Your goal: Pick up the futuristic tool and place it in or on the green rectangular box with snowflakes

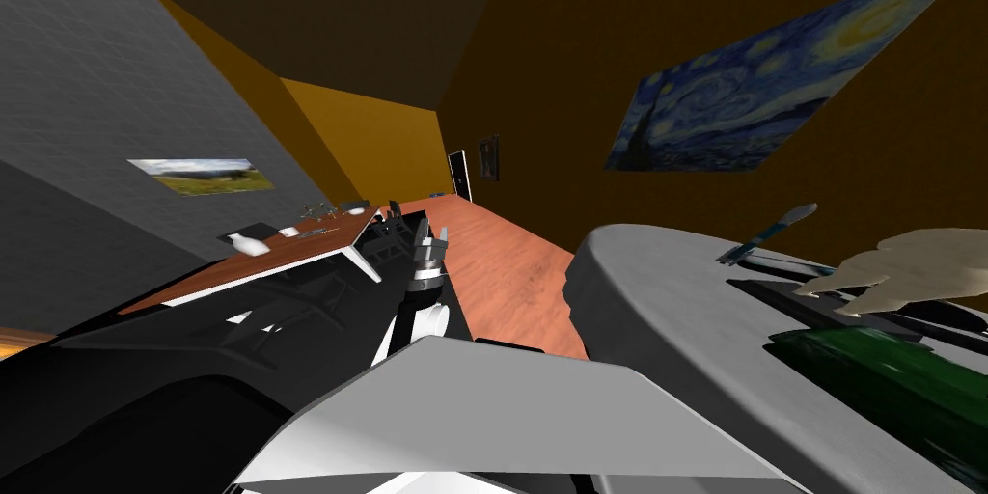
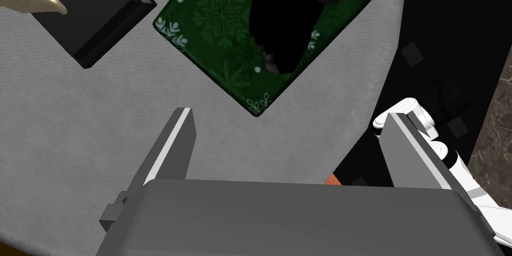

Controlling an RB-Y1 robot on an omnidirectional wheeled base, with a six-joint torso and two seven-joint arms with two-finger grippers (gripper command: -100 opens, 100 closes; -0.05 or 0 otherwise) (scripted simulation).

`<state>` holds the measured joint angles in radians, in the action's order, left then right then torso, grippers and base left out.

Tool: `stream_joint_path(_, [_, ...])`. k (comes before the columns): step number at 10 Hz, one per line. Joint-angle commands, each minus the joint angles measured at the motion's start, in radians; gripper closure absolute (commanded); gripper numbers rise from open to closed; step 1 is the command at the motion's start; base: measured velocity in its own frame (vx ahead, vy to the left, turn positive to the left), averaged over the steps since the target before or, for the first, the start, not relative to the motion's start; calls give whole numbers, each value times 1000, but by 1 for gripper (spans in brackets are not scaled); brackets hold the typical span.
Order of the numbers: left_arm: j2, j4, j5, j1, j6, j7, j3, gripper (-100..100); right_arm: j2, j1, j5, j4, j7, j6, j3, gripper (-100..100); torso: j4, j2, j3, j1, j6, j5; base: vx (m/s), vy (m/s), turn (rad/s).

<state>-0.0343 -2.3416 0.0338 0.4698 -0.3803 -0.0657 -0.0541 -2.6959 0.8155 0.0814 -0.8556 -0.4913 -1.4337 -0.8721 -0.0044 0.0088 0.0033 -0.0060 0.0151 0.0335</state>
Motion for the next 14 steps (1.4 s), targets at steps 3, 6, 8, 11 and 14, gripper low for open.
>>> stream_joint_path(3, [0,0,0,0,0,0,0,0,18,-20,52,-7,-62,-1,-98,-100,1,3,2,-1,0,0,18,12,56])
stream_joint_path(6, [0,0,0,0,0,0,0,0,18,-20,52,-7,-65,-1,-166,-100,0,1,1,-1,0,0,23,9,20])
stream_joint_path(8, [0,0,0,0,0,0,0,0,30,-43,98,-22,-120,1,-232,-100,0,1,1,0,-1,0,46,18,139])
stream_joint_path(11, [0,0,0,0,0,0,0,0,42,-66,143,-38,-175,3,-324,-100,0,1,0,0,0,0,36,11,86])
stream_joint_path(14, [0,0,0,0,0,0,0,0,53,-89,189,-54,-225,5,-408,-100,1,2,1,-1,0,0,21,11,60])
